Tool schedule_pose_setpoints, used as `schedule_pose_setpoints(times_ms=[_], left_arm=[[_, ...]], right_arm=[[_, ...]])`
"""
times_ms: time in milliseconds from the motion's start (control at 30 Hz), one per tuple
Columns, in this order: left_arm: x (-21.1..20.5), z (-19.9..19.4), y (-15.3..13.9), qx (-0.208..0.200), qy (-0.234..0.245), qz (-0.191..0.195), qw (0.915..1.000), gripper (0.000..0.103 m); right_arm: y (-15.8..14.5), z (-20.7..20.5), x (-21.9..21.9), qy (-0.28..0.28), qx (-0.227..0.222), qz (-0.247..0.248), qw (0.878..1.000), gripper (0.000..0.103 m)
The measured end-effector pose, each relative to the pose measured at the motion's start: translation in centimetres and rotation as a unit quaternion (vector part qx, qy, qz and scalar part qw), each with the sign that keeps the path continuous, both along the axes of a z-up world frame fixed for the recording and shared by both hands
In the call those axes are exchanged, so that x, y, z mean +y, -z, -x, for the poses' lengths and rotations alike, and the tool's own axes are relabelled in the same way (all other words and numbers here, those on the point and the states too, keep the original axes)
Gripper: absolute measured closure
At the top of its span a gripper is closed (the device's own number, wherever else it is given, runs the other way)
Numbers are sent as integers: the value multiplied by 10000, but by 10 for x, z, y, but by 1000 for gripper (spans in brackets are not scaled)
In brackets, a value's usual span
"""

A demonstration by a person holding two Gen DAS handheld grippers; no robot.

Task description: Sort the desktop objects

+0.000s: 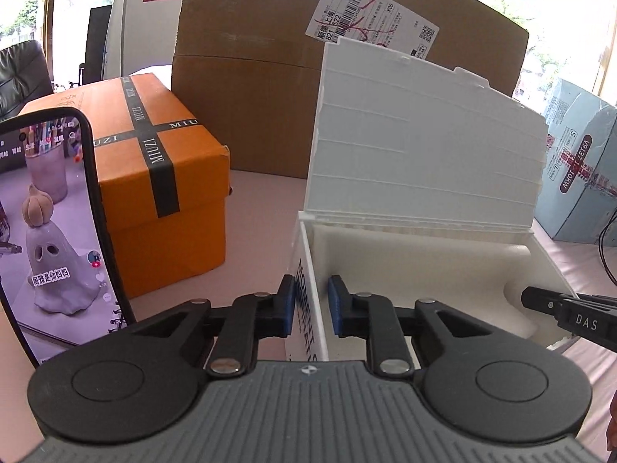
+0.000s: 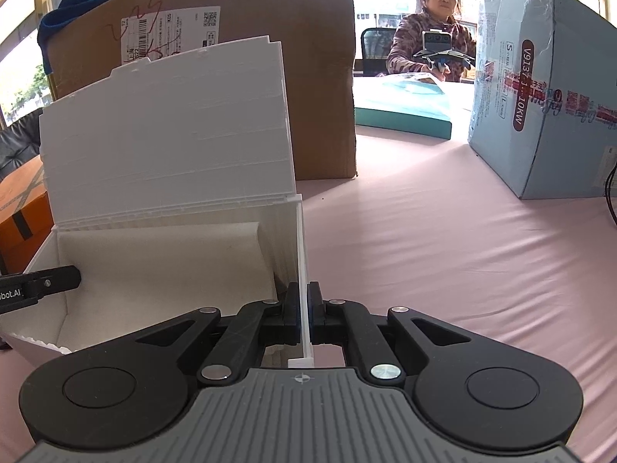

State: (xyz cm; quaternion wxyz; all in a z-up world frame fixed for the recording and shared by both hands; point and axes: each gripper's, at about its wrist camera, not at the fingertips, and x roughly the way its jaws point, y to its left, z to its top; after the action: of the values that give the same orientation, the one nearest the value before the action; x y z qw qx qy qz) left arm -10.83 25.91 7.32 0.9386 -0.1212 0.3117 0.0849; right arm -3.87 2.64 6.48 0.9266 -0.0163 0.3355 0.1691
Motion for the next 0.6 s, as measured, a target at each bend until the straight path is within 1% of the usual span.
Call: schedule_pose_setpoints(times_ms=[267,333,500,600], left_arm=[[-11,4,-5,-232,301,33,9993,90],[-19,3,-4,-280,416,-22,9987,90],[-44,8,-1,-421,822,-171,9956,90],[-54,10,2,-552,1072,-134,9926,89]], right_arm=[[-1,7,-17,166,-33,-6,9999,100],[0,9,-25,223,-18,10,9997,100],[-2,20,-50,445,30,48,9990,99],[-1,27,-67,578,20,56,9983,99]])
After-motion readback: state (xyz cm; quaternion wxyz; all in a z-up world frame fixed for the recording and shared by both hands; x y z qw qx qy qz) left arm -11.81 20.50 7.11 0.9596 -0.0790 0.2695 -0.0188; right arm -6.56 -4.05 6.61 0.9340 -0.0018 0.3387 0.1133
